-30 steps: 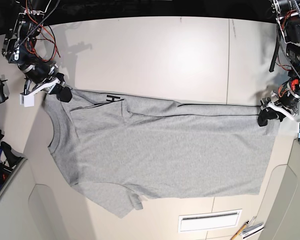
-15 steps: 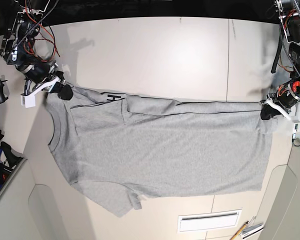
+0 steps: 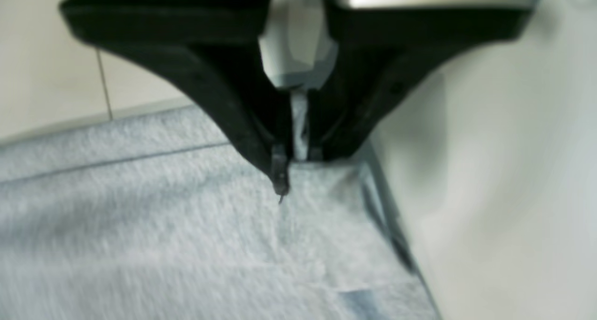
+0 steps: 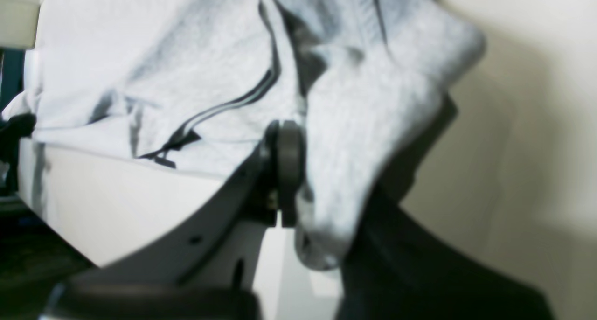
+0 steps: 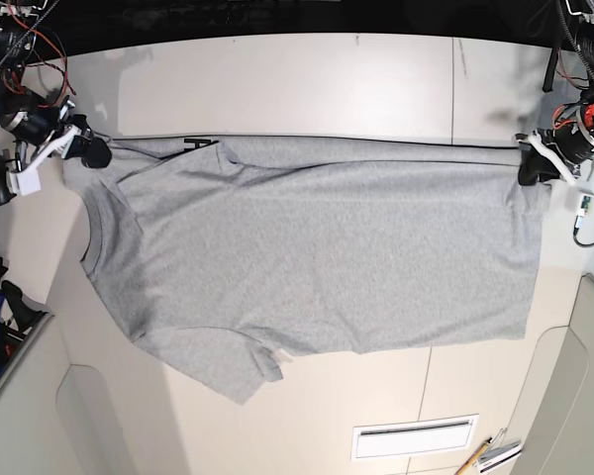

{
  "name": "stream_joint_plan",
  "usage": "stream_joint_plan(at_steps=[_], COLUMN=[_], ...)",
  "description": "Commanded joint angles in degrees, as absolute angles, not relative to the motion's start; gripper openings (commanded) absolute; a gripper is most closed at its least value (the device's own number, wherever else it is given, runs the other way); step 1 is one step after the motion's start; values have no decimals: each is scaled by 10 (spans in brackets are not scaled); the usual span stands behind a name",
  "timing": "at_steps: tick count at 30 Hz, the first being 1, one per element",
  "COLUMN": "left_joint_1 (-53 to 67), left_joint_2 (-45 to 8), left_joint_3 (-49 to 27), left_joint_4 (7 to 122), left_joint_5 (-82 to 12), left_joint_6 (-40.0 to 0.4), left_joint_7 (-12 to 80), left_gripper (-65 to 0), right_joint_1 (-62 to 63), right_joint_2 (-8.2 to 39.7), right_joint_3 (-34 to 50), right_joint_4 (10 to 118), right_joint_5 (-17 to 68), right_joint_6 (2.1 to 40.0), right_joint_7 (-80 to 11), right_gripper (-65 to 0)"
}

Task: Fold the T-shirt properly
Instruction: 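Lift the hem with both grippers and pull it toward the collar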

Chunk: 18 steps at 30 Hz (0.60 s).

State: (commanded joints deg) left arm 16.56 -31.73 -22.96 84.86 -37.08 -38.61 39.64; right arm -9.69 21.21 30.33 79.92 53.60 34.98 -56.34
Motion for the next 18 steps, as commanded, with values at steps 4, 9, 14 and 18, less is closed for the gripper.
stream_joint_plan(at_steps=[4,9,14,18], left_joint_1=[209,263,314,349], left_joint_2=[-317,-317,-316,-313], left_joint_3=[-230,-230,-230,-230], left_joint_4=[861,889,927,949], left_joint_5=[-380,-383,-386,-386], left_joint_6=[-386,-387,-388,-388], left_joint_7=[397,397,410,419], left_gripper=[-650,-650,-650,-650], right_joint_1=[-123,-160,-188,-206], right_joint_2=[232,259,280,300], right_joint_3=[304,309,311,311], right_joint_4=[801,801,802,802], right_joint_5=[571,597,612,631], right_joint_6=[354,362,363,363], right_joint_7=[-594,-613,-622,-641], right_gripper=[-650,-650,-650,-650])
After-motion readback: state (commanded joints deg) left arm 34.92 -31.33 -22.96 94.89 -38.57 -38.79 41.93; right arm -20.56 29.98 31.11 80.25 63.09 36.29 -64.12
